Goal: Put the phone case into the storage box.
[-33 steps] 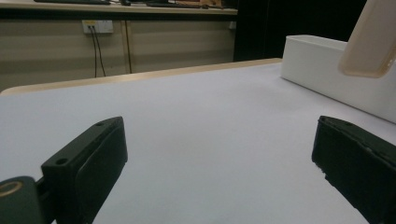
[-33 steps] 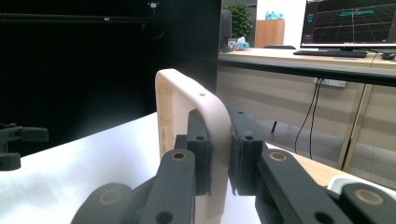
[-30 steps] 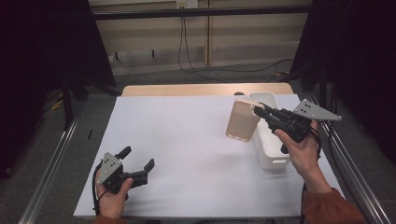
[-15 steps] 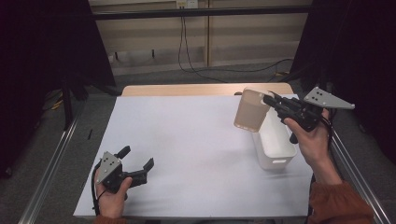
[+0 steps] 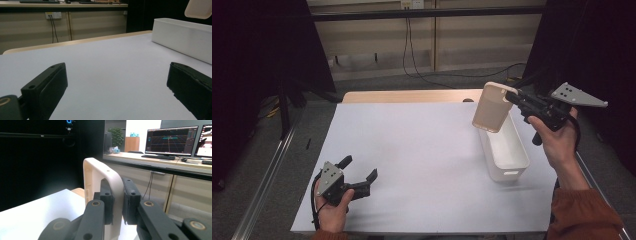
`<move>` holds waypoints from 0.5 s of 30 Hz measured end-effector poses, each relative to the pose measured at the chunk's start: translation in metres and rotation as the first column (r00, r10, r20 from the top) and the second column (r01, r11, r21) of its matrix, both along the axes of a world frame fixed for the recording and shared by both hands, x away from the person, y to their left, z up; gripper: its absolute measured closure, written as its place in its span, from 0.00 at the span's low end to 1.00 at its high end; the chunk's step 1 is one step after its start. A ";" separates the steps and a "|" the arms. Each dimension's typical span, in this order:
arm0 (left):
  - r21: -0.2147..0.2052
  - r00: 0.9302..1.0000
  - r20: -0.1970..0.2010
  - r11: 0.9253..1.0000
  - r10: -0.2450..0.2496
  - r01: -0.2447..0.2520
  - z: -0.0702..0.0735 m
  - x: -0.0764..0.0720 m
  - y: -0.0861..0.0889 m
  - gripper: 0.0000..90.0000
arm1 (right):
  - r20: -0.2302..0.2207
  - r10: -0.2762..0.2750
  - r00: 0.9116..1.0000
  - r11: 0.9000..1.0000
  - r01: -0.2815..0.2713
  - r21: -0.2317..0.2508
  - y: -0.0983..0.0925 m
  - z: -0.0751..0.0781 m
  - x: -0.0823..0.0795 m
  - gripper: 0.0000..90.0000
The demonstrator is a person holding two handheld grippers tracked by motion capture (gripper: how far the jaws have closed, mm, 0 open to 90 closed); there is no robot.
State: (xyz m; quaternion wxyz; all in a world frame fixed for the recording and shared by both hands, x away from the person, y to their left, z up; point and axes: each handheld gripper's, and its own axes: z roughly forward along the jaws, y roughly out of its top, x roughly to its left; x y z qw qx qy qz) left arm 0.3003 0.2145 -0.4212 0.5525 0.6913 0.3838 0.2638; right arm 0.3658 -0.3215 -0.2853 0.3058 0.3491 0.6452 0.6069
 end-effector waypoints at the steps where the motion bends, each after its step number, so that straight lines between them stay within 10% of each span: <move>1: 0.002 1.000 0.003 1.000 -0.001 0.001 0.000 0.000 0.000 0.04 | 0.001 -0.003 1.000 1.000 0.003 -0.001 -0.002 0.001 0.001 0.90; 15: -0.002 1.000 0.005 1.000 0.002 -0.002 0.000 0.000 0.000 0.03 | -0.001 -0.044 0.999 0.999 0.044 -0.024 -0.024 -0.003 0.015 0.90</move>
